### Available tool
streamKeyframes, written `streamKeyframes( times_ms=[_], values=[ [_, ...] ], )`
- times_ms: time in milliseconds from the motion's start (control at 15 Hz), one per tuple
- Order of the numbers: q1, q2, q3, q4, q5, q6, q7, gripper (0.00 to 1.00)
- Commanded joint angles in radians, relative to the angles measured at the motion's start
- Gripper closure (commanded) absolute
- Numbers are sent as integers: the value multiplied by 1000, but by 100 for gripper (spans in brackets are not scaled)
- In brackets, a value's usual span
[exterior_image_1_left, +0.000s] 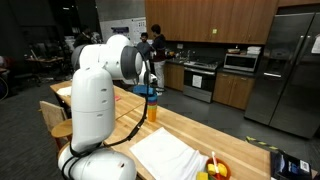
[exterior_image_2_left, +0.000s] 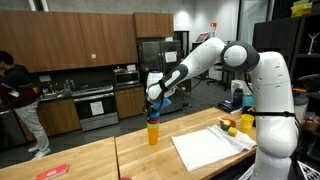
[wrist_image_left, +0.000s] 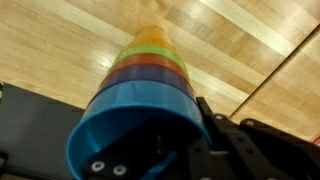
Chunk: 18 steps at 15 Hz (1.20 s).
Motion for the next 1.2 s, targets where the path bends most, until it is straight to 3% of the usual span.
streamKeyframes(
  times_ms=[0,400,467,600,667,867,1133],
  values=[
    [27,84,-23,68,-23,-40,-14,97],
    [33,129,-21,135,-33,-94,-32,97],
    [35,132,-23,142,-36,-100,-29,69],
    [31,143,-17,153,-7,-135,-32,61],
    [38,90,-19,130,-15,-112,-15,79],
    [39,100,-19,146,-13,-131,-16,61],
    [39,102,-19,151,-13,-133,-16,61]
  ],
)
